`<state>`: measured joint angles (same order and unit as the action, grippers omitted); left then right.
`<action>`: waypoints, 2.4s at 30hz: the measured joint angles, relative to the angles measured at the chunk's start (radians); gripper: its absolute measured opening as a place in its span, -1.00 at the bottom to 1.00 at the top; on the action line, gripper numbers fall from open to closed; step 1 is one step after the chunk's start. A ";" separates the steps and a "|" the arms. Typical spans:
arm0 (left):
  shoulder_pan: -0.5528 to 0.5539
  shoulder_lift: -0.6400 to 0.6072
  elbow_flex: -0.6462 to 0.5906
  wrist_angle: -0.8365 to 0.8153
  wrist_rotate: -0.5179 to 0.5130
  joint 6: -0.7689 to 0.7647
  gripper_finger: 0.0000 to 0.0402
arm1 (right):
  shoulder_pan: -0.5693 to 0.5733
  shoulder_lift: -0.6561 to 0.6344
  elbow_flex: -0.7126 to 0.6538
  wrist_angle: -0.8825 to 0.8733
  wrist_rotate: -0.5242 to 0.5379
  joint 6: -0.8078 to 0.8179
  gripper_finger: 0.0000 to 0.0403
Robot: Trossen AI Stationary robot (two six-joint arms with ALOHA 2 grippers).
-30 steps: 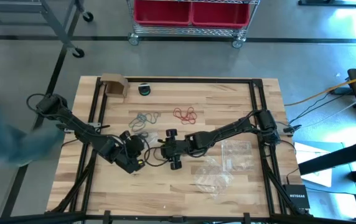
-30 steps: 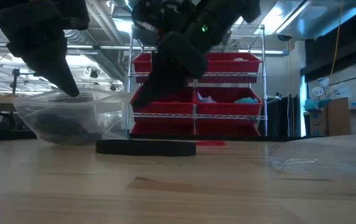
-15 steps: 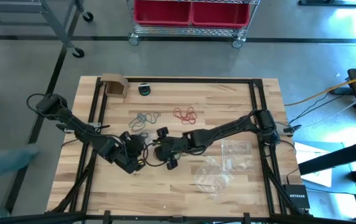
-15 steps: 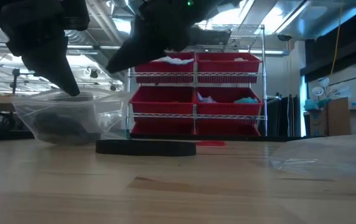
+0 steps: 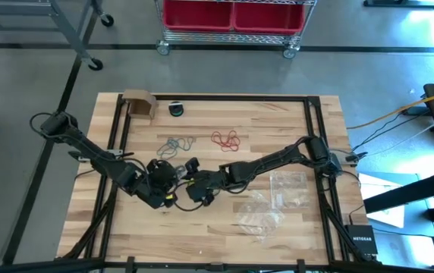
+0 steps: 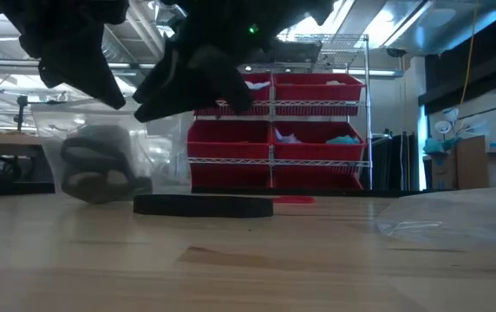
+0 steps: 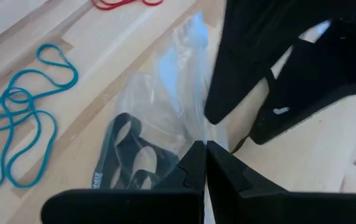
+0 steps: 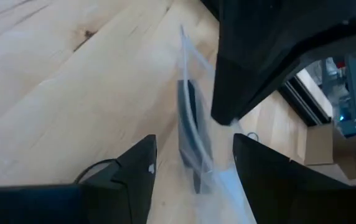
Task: Sort rubber bands
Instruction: Put the black rubber band into the transparent zip bag
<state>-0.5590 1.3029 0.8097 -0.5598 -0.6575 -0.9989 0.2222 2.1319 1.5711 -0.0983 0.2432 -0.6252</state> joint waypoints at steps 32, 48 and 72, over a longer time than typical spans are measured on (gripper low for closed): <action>0.023 -0.004 0.005 0.062 -0.001 0.112 -1.00 | 0.000 0.040 0.000 -0.003 0.105 -0.086 -0.98; 0.030 -0.112 0.005 -0.135 -0.057 0.076 -1.00 | 0.000 0.040 0.000 -0.005 0.082 -0.034 -1.00; 0.064 -0.116 -0.013 -0.053 0.023 0.200 -0.80 | 0.007 0.039 0.000 -0.011 0.042 0.031 -1.00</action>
<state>-0.4946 1.1870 0.7971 -0.6123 -0.6347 -0.7989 0.2295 2.1712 1.5707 -0.1093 0.2852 -0.5945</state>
